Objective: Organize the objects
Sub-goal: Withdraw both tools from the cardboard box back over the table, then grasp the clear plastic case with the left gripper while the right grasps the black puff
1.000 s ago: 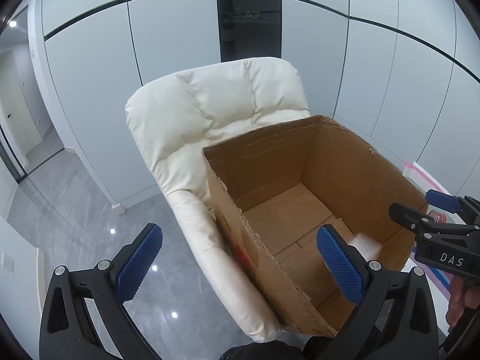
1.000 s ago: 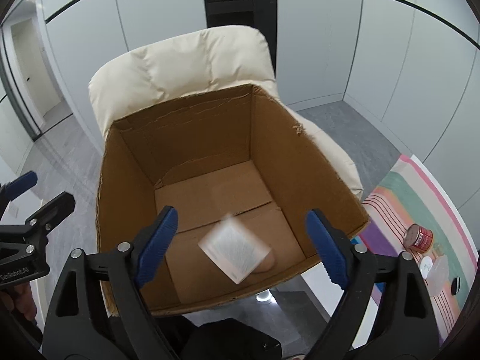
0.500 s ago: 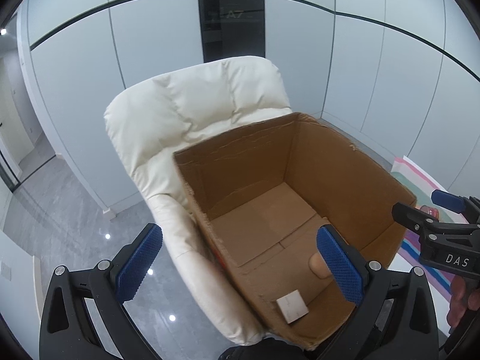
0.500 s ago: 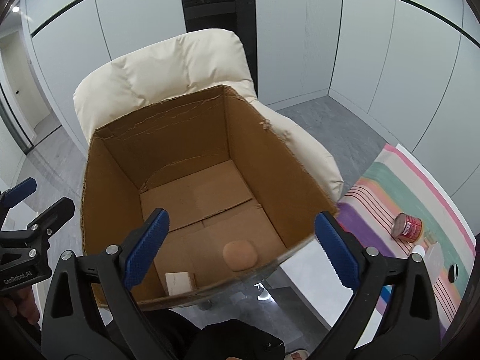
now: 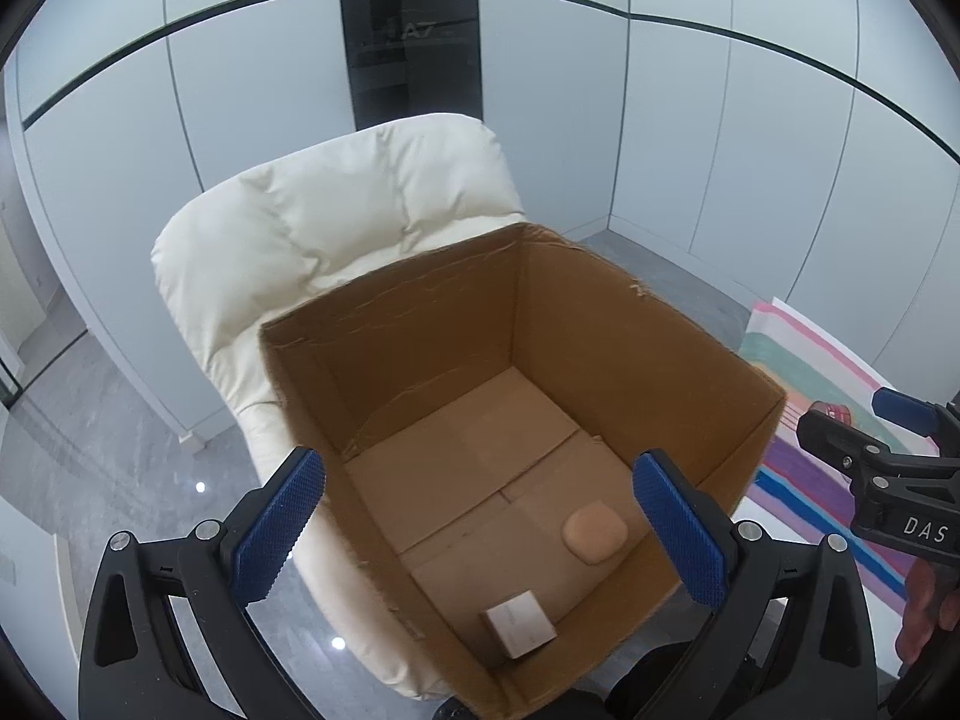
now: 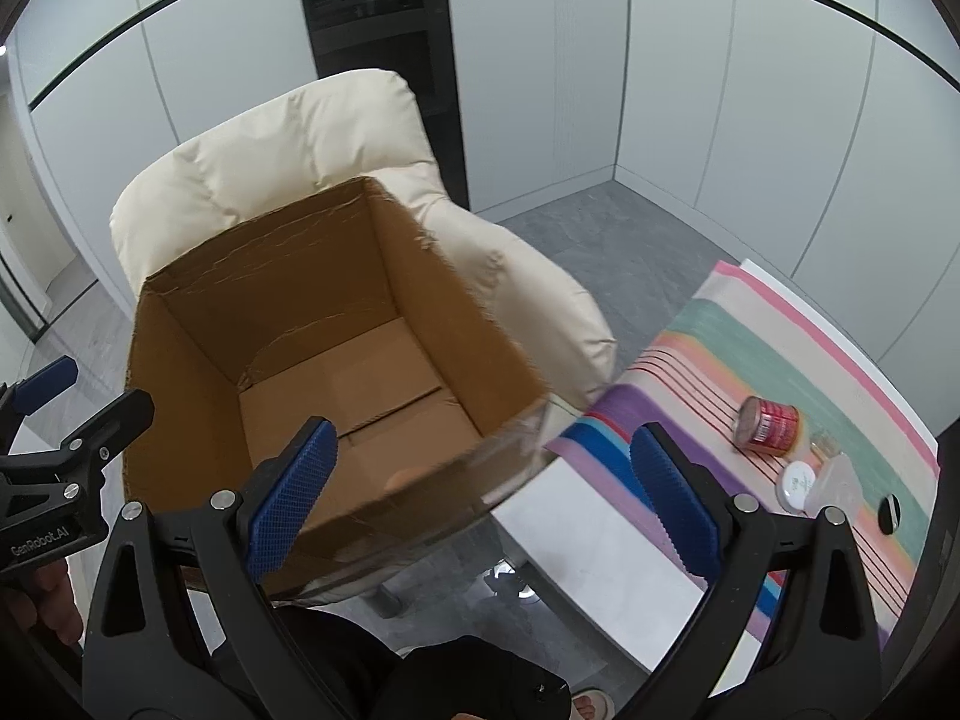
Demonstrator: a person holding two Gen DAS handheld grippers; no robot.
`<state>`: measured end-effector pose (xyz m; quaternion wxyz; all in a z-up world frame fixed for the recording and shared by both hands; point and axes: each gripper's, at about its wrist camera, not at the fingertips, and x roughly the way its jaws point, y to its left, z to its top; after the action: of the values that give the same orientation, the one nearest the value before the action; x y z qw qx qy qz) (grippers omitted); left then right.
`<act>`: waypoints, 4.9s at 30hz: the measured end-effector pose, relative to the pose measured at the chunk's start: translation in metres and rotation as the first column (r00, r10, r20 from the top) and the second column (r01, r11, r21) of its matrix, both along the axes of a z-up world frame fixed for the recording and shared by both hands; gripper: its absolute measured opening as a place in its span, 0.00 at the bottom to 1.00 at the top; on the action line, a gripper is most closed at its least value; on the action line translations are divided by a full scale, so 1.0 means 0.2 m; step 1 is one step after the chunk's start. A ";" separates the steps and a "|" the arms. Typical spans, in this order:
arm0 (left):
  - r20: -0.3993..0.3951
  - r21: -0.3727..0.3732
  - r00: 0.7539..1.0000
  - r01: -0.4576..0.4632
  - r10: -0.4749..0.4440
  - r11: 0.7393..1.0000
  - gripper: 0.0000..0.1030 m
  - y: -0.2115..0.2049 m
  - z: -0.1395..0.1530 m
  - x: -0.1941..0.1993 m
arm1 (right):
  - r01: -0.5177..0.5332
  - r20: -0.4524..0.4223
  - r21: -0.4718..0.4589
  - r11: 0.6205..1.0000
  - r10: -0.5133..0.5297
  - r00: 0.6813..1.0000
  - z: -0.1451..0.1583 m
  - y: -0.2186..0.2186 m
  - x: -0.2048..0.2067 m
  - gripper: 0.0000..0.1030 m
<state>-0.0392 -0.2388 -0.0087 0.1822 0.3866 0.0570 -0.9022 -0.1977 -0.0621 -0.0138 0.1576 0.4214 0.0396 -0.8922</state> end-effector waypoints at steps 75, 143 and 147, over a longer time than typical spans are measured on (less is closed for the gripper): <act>0.030 -0.003 0.869 0.494 -0.493 0.870 1.00 1.49 -0.04 -0.44 | 0.525 0.011 0.003 0.851 -0.525 0.851 -0.01 1.59 0.40 0.97; 0.344 0.109 0.698 0.635 -0.628 0.765 0.83 2.51 -1.07 -1.17 | 0.611 0.219 0.100 0.785 -0.616 0.756 -1.08 2.47 -0.26 0.87; 0.334 0.124 0.704 0.626 -0.627 0.770 0.82 2.50 -1.07 -1.17 | 0.609 0.214 0.119 0.784 -0.619 0.756 -1.10 2.45 -0.32 0.81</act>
<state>-0.2739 0.2622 -0.2230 -0.1278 0.5399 -0.1109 -0.8245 -0.2608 0.4276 -0.2342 -0.1487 0.5198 -0.1014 -0.8351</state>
